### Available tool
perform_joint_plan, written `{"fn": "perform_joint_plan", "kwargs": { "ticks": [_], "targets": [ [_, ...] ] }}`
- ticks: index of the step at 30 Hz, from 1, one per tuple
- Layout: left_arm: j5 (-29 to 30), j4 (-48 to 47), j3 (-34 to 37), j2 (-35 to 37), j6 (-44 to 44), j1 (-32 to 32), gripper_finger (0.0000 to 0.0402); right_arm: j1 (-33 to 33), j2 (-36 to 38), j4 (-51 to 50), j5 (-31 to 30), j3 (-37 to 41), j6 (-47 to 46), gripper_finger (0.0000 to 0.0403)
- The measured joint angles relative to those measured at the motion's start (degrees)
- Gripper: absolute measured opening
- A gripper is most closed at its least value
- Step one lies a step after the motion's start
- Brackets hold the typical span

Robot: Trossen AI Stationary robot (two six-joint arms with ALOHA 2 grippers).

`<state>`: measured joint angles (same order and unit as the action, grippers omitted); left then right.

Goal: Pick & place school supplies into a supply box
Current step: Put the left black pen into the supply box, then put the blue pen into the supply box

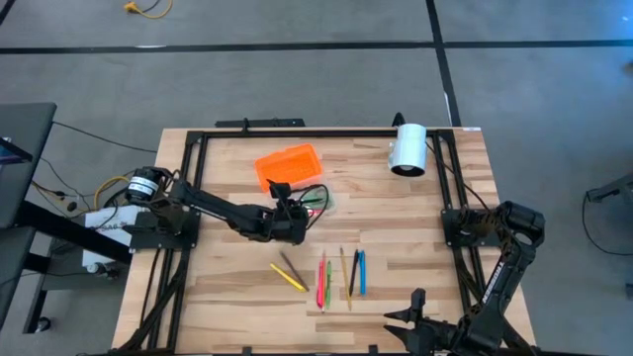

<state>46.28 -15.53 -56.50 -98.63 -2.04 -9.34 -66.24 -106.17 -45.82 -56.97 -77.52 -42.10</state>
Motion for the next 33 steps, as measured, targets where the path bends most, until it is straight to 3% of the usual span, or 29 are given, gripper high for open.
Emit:
{"fn": "perform_joint_plan", "kwargs": {
  "ticks": [5, 15, 21, 27, 33],
  "targets": [
    [0.0, 0.0, 0.0, 0.0, 1.2, 0.0, 0.0031, 0.0, 0.0, 0.0, 0.0, 0.0, 0.0, 0.012],
    [0.5, 0.0, 0.0, 0.0, 1.2, 0.0, 0.01, 0.0, 0.0, 0.0, 0.0, 0.0, 0.0, 0.012],
    [0.5, 0.0, 0.0, 0.0, 1.8, -0.2, 0.0116, 0.0, 0.0, 0.0, 0.0, 0.0, 0.0, 0.012],
    [-2.7, 0.5, 0.0, 0.2, 2.2, -4.8, 0.0108, 2.7, 0.0, -0.2, -0.3, 0.0, -0.3, 0.0121],
    [-3.4, 0.1, 0.0, 0.2, 8.3, -14.0, 0.0098, 9.2, 0.0, -0.5, 1.0, 0.0, -5.0, 0.012]
  ]
}}
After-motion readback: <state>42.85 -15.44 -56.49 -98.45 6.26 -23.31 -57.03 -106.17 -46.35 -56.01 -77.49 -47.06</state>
